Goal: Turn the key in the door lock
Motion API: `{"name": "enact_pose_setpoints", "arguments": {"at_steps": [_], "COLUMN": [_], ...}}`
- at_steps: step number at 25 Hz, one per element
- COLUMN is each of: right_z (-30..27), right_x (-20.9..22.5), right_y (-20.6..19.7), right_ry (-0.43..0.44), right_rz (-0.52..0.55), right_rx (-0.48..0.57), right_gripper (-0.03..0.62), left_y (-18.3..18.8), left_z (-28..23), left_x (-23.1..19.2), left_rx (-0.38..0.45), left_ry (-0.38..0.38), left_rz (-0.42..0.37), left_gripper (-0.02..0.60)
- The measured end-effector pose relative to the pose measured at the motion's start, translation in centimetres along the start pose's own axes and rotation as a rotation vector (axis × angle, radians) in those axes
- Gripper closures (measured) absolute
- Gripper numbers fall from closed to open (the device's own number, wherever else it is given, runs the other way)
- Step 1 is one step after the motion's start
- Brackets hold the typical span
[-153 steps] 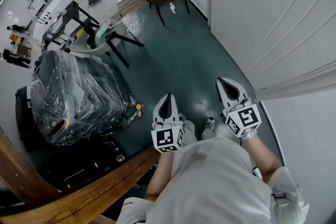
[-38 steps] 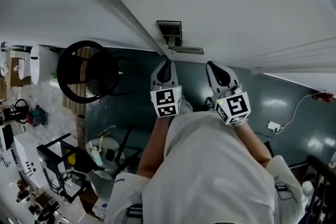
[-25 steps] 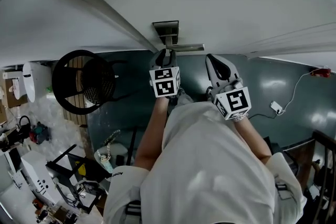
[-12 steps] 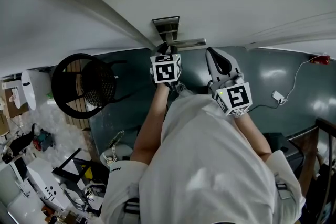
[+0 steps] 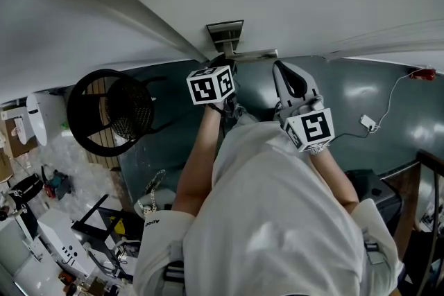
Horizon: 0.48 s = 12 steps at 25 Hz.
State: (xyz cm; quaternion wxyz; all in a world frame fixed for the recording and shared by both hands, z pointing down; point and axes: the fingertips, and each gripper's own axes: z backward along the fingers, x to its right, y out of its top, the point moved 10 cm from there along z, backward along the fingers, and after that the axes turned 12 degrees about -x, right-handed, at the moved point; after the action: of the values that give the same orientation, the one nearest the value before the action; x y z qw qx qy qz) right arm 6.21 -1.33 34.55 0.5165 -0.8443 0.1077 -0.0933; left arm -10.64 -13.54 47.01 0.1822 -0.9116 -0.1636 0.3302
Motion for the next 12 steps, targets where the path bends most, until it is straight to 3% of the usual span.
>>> {"name": "enact_pose_setpoints", "arguments": {"at_steps": [5, 12], "right_z": [-0.5, -1.1], "right_x": [0.1, -0.1], "right_y": [-0.1, 0.6], "right_ry": [-0.007, 0.001], "right_rz": [0.008, 0.020], "right_rx": [-0.006, -0.008], "right_gripper": [0.602, 0.602], "left_y": [-0.5, -0.9], "left_z": [-0.5, -1.0], "left_x": [-1.5, -2.9], "left_rx": [0.037, 0.050], "left_ry": [-0.206, -0.496], "left_rz": [0.188, 0.340], "left_gripper": [0.548, 0.552]}}
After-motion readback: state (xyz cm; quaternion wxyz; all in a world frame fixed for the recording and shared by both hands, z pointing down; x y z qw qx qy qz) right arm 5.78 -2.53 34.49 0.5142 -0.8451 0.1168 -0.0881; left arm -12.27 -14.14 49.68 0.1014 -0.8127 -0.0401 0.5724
